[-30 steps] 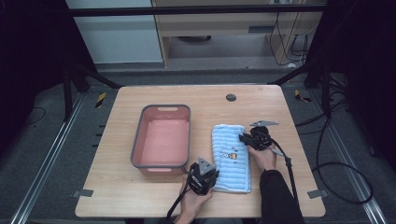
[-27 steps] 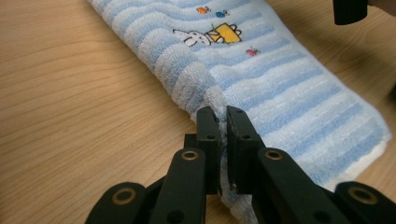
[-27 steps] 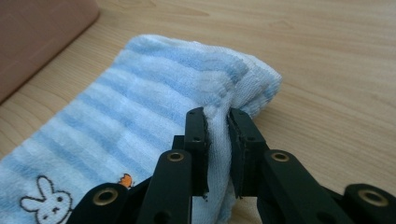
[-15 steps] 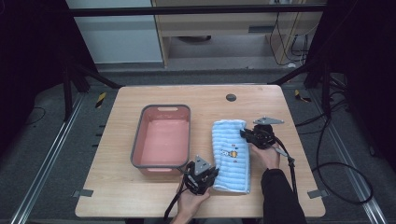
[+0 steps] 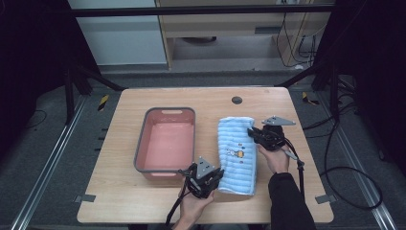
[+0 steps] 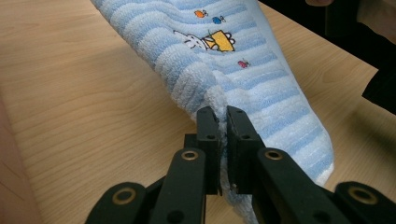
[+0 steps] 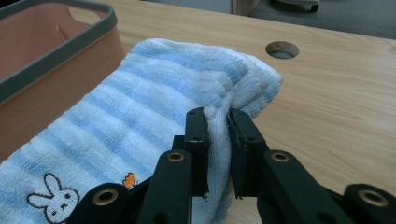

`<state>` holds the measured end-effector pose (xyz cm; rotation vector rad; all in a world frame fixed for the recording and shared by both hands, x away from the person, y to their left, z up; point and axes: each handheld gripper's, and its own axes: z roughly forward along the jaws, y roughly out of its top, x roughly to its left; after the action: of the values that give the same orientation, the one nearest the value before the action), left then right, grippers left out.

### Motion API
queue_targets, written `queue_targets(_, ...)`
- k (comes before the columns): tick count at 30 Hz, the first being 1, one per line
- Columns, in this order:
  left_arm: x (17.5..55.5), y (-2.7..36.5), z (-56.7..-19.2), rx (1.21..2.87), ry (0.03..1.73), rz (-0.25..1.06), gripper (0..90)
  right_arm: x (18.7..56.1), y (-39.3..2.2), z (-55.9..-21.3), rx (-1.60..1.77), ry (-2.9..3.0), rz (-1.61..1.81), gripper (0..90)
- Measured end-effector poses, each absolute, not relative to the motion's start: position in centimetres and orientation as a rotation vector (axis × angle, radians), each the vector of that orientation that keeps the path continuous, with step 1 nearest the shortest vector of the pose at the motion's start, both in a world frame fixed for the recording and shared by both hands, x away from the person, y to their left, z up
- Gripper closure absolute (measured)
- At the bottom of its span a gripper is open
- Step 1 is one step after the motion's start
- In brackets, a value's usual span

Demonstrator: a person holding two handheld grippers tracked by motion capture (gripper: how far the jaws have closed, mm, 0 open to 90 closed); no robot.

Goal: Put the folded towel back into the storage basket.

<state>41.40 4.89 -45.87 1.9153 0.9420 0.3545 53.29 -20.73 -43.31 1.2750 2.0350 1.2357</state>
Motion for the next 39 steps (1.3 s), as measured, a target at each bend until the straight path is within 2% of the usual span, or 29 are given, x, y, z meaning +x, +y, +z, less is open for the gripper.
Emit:
queue_targets(15,41.1,5.7,-43.2,1.878,0.905,0.387,84.8,52.5,-20.5,-40.5,1.224,1.979,1.286,79.2)
queue_targets(39,41.3,8.9,-39.0,1.8,0.9,0.458,84.8,52.6,-16.9,-34.9,1.126,1.911,1.328,79.3)
